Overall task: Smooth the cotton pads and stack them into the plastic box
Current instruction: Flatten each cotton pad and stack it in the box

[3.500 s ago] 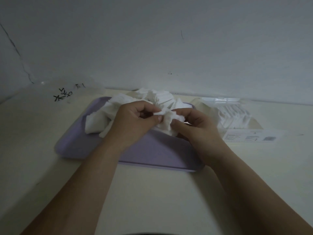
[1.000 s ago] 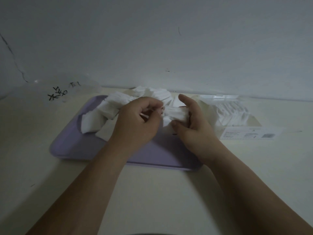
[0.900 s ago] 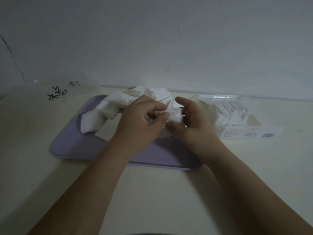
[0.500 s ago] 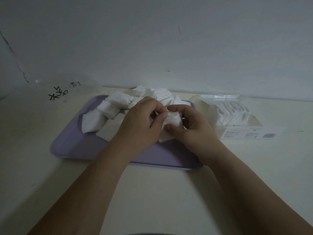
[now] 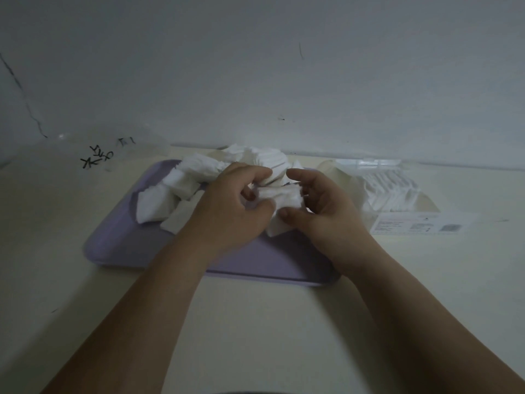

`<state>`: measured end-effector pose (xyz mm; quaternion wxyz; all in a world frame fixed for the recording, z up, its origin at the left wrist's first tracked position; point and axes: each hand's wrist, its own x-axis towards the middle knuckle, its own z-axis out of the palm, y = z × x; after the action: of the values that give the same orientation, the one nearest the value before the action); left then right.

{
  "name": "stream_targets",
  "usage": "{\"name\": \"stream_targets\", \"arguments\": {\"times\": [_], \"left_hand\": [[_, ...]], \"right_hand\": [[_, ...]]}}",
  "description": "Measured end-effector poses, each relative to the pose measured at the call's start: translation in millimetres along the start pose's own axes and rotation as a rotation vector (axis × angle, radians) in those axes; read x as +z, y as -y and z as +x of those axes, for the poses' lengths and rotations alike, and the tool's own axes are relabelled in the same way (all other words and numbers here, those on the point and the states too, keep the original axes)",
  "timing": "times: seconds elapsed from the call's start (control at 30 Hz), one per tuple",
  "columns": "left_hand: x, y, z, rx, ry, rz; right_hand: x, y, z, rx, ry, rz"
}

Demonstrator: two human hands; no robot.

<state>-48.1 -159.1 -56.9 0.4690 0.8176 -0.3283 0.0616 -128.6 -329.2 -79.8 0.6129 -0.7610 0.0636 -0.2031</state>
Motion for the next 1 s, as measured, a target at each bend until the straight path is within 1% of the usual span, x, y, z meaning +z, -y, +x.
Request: {"name": "stream_targets", "arguments": {"times": [0.07, 0.1, 0.13, 0.23, 0.3, 0.43, 0.57, 0.67, 0.73, 0.83, 0.9, 1.0], "left_hand": [[0, 2, -3, -0.062, 0.168, -0.057], [1, 4, -4, -0.05, 0.235, -0.075], [3, 5, -5, -0.028, 0.267, -0.07], [7, 9, -4, -0.024, 0.225, -0.019], [7, 8, -4, -0.028, 0.21, -0.008], [12, 6, -5, -0.05, 0.259, -0.046], [12, 11, -4, -0.092, 0.227, -0.108], [16, 8, -5, -0.097, 0.259, -0.16], [21, 8, -6, -0.062, 0.279, -0.134], [22, 7, -8, -0.055, 0.3, -0.122], [22, 7, -9, -0.05, 0.295, -0.107], [20, 7, -9, -0.083, 0.236, -0.141]], "right_hand": [[-2, -2, 0, -0.002, 0.023, 0.037], [-3, -3, 0, 0.0, 0.034, 0.036], [-3, -3, 0, 0.006, 0.047, 0.019], [-3, -1, 0, 0.054, 0.086, 0.0], [-2, 3, -1, 0.077, 0.069, 0.017], [4, 4, -4, 0.047, -0.014, -0.178], [8, 2, -2, 0.038, -0.059, -0.259], [13, 4, -3, 0.083, -0.03, -0.166], [15, 3, -2, 0.115, -0.028, -0.076], [15, 4, -1, 0.164, -0.019, 0.07], [14, 5, -2, 0.194, 0.01, 0.192], [7, 9, 2, 0.25, 0.039, 0.503]]}}
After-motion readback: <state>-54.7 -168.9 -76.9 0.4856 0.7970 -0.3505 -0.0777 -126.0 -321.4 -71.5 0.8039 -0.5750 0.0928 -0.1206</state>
